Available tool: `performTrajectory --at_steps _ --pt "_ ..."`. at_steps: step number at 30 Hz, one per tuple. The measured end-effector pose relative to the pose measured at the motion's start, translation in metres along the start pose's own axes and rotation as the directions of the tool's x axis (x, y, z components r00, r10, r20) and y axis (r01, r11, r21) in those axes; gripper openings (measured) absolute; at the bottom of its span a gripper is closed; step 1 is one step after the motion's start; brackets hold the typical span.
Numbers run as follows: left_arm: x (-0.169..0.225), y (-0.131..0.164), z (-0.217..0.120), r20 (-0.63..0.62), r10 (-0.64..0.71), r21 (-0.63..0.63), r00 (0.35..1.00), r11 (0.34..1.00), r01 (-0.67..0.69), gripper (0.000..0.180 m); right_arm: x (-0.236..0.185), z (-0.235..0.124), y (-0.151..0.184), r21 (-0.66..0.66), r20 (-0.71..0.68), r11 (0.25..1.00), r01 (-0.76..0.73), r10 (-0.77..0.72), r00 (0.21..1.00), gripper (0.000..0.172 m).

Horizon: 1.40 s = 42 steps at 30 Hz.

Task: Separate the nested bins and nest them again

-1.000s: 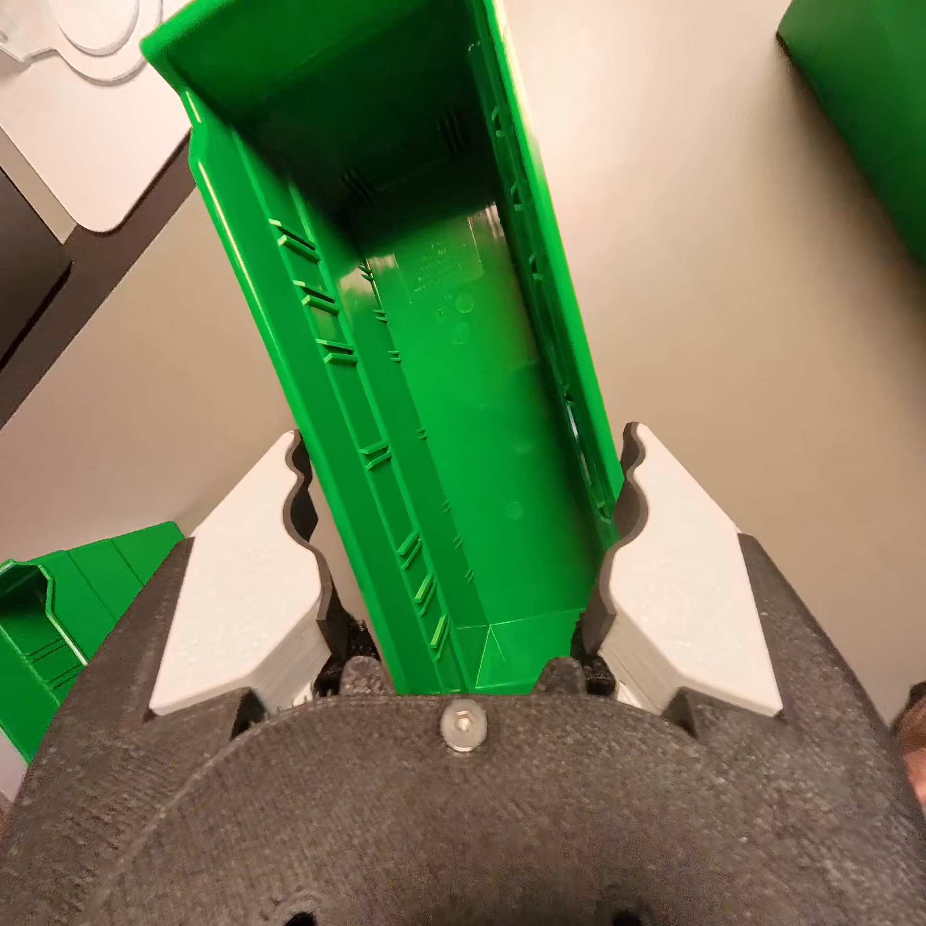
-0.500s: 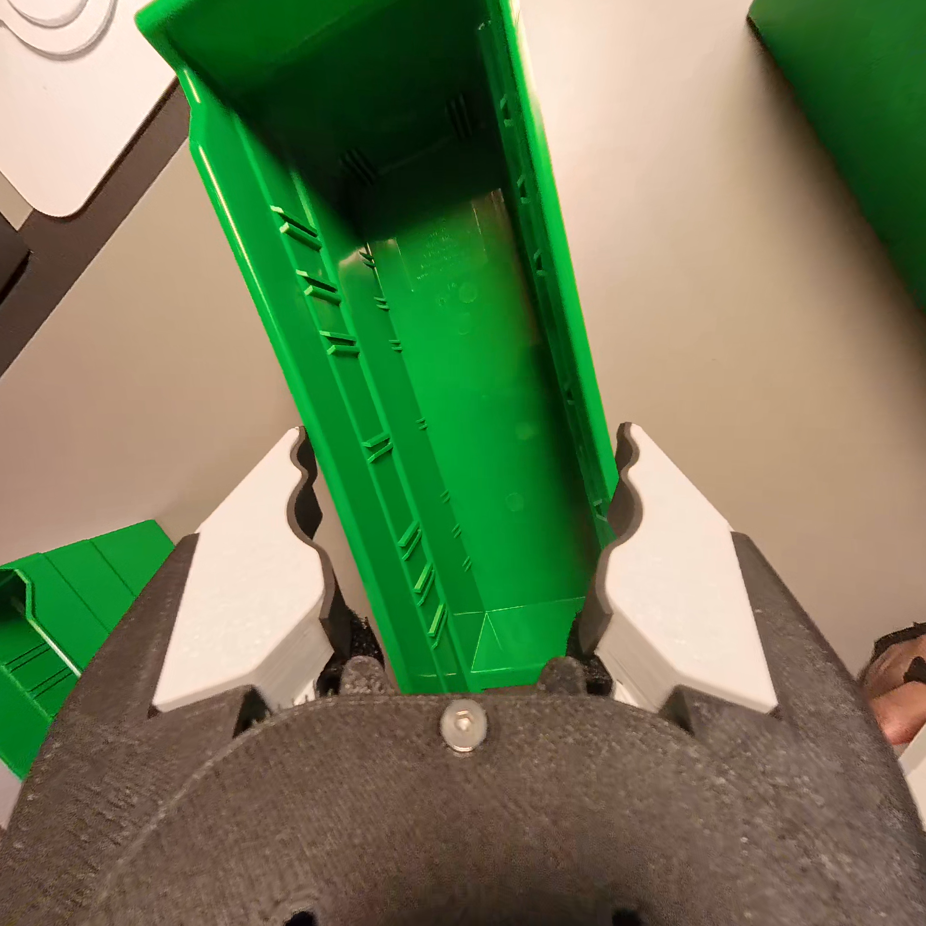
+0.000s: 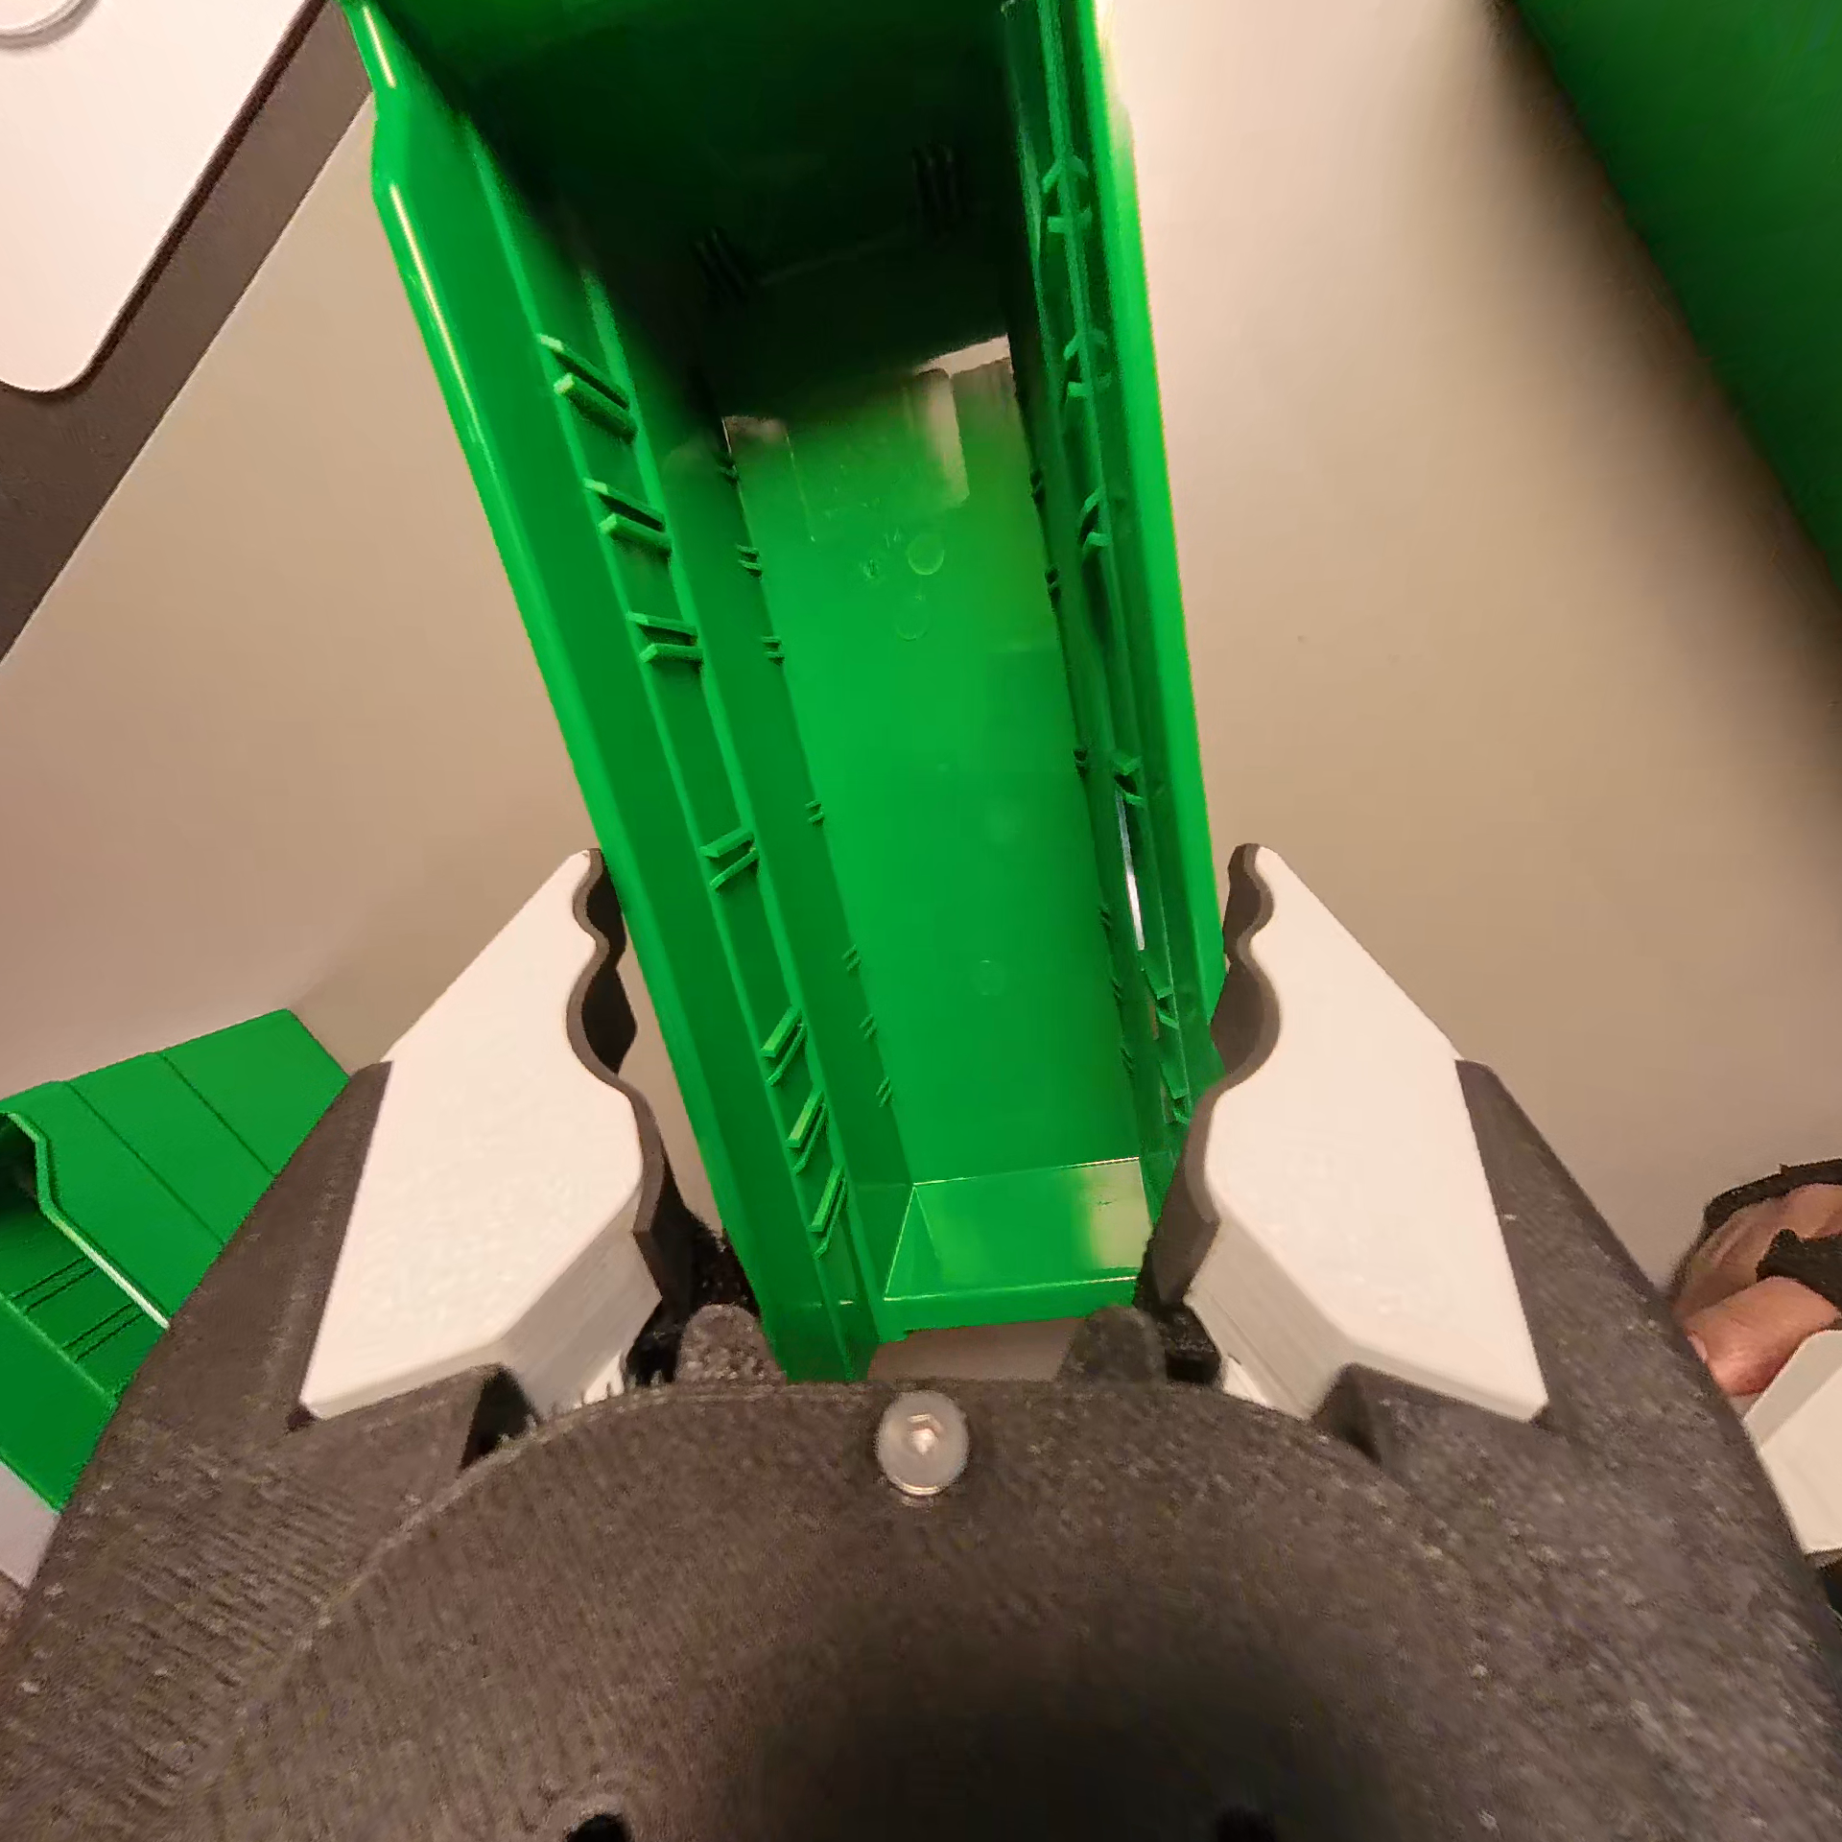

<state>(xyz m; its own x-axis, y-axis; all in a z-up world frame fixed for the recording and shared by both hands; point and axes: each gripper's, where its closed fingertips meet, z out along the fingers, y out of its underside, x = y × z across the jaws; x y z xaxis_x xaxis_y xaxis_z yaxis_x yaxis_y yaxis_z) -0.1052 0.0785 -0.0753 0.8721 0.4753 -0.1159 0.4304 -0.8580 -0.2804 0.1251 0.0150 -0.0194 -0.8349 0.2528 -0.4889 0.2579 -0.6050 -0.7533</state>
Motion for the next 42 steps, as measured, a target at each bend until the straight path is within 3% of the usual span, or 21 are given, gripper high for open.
performTrajectory --at_steps 20,42 --pt "0.0 -0.009 -0.014 0.009 0.008 0.052 1.0 0.999 -0.009 0.1 0.0 0.0 0.0 -0.002 0.0 1.0 -0.002 0.002 1.0 0.08" --pt "0.007 -0.008 -0.033 0.08 0.159 0.067 0.984 0.984 -0.165 0.091 0.0 0.001 0.001 -0.003 -0.003 1.0 0.001 -0.001 1.0 0.08"
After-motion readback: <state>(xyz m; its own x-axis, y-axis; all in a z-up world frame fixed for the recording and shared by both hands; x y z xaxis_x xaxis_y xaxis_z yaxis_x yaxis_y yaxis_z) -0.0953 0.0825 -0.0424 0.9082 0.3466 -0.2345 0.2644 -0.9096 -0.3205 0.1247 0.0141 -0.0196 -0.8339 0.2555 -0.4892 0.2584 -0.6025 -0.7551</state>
